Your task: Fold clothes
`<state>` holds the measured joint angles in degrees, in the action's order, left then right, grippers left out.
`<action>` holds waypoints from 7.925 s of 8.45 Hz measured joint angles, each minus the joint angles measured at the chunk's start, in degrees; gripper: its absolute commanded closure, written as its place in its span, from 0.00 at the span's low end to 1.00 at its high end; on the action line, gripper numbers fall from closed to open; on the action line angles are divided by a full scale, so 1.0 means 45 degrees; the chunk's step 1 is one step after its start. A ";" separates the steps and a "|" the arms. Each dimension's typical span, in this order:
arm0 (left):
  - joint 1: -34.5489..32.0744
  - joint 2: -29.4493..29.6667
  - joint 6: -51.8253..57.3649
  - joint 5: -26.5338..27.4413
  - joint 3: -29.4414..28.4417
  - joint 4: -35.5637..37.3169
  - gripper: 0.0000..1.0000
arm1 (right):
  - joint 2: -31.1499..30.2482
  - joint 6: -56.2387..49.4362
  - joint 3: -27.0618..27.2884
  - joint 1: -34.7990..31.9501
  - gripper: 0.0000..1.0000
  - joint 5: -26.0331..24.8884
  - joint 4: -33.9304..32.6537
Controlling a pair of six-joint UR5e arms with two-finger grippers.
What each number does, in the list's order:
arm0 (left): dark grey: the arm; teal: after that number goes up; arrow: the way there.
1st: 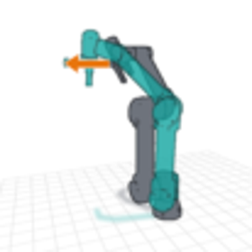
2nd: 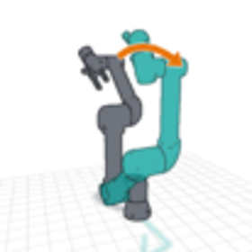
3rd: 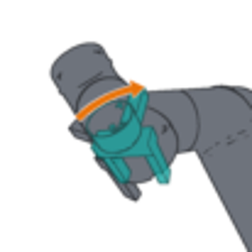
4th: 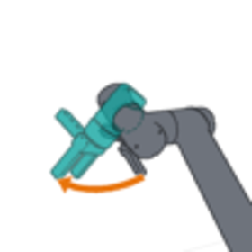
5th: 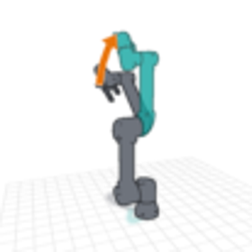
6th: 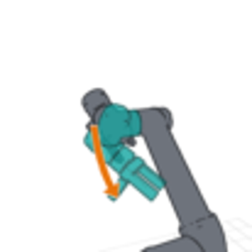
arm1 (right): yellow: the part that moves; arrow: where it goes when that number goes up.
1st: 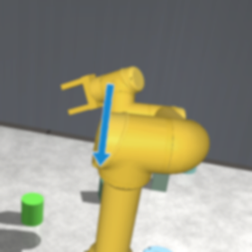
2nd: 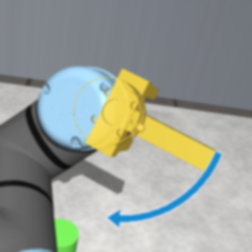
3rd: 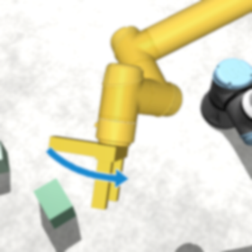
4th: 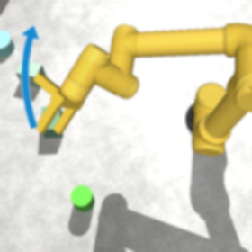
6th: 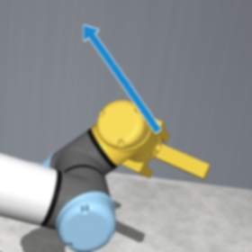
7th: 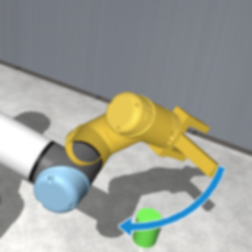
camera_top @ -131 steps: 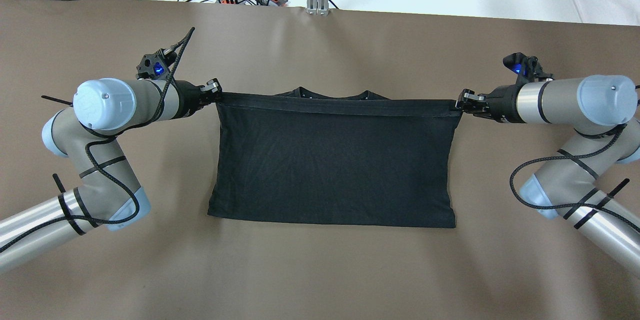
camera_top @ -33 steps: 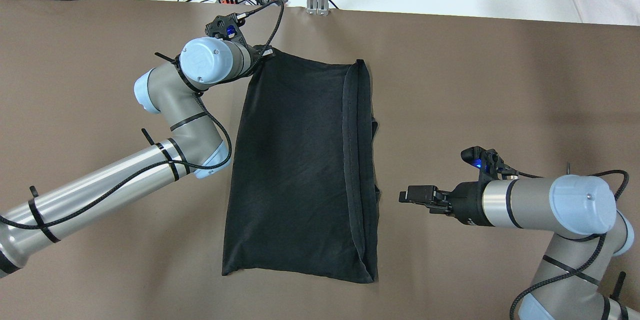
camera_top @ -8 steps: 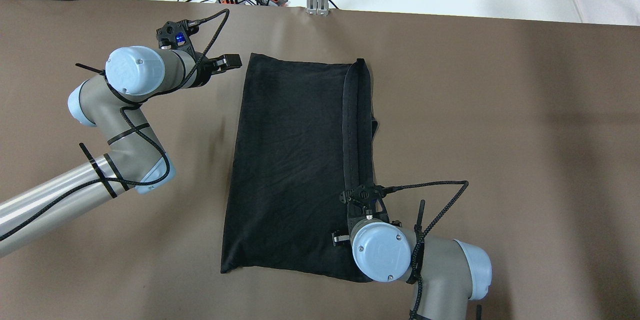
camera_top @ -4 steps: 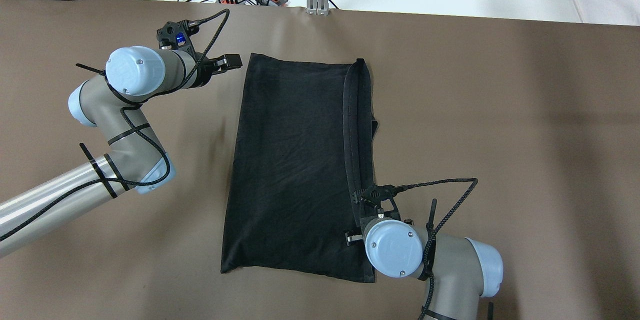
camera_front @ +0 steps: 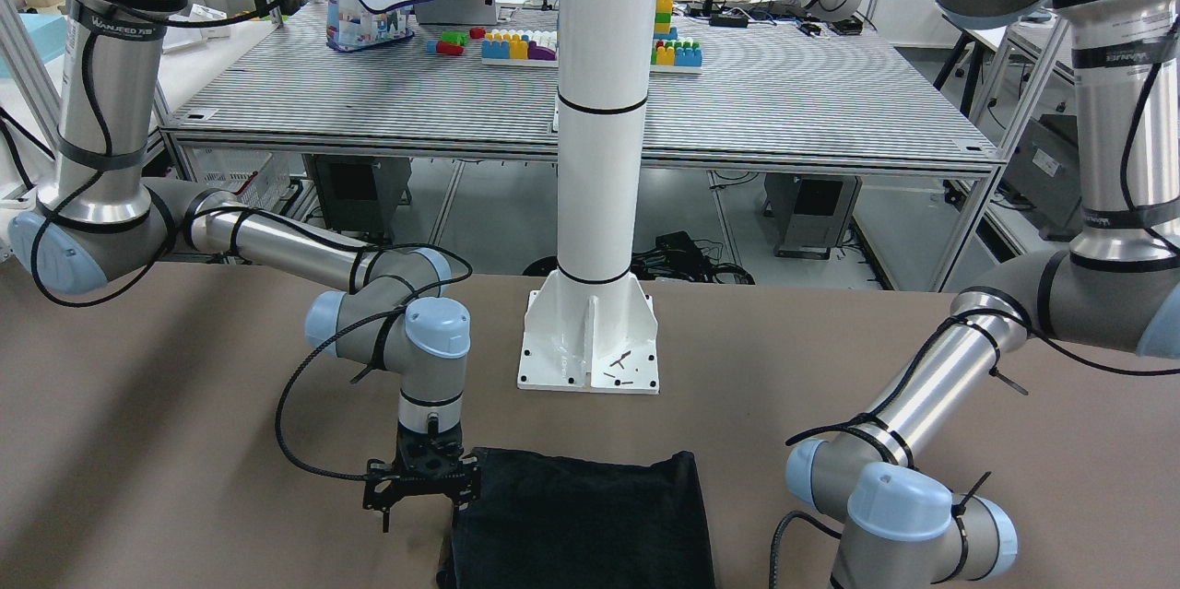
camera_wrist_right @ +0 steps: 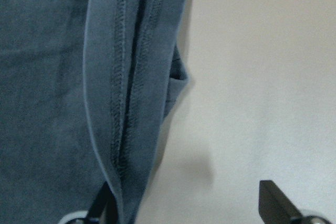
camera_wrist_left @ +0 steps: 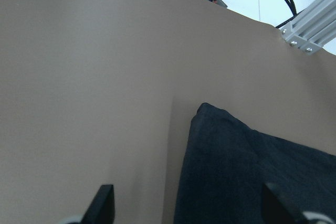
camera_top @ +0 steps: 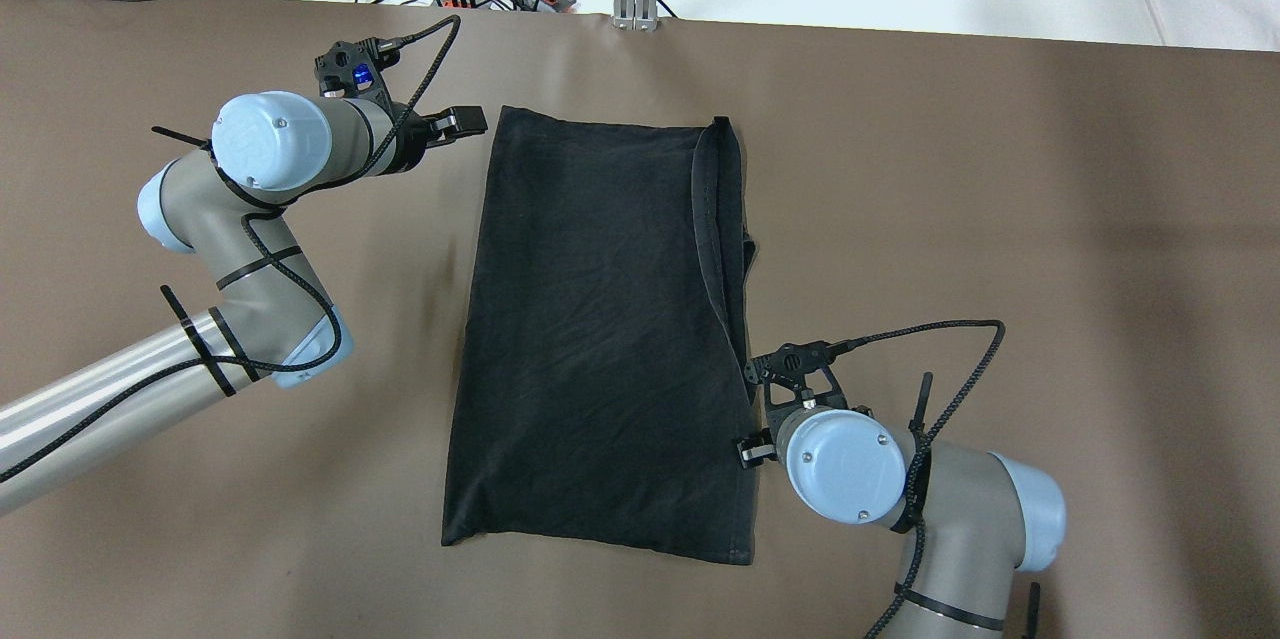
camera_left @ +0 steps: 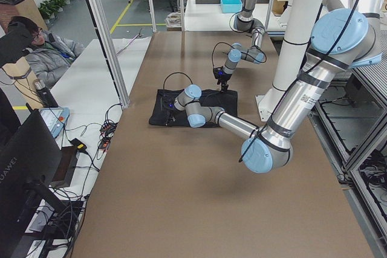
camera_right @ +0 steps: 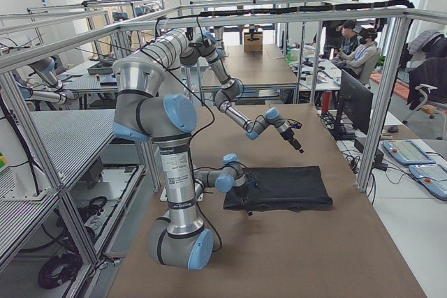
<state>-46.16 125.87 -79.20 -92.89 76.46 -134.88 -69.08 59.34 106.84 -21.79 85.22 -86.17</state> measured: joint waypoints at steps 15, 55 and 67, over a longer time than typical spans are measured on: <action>0.0010 -0.0048 -0.0101 0.0017 0.0194 0.0090 0.00 | 0.2089 -0.0219 -0.2112 -0.1092 0.06 0.0850 0.2161; 0.0091 0.0083 -0.0427 0.0115 0.0192 0.0037 0.00 | 0.3888 -0.2497 -0.6560 -0.4440 0.06 0.2517 0.4637; 0.0101 0.0089 -0.0426 0.0115 0.0206 0.0025 0.00 | 0.4551 0.2652 -0.8778 -0.4106 0.06 0.3448 0.9868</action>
<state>-45.70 126.26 -81.12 -92.37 77.39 -134.76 -48.60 71.27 67.35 -40.27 100.74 -41.76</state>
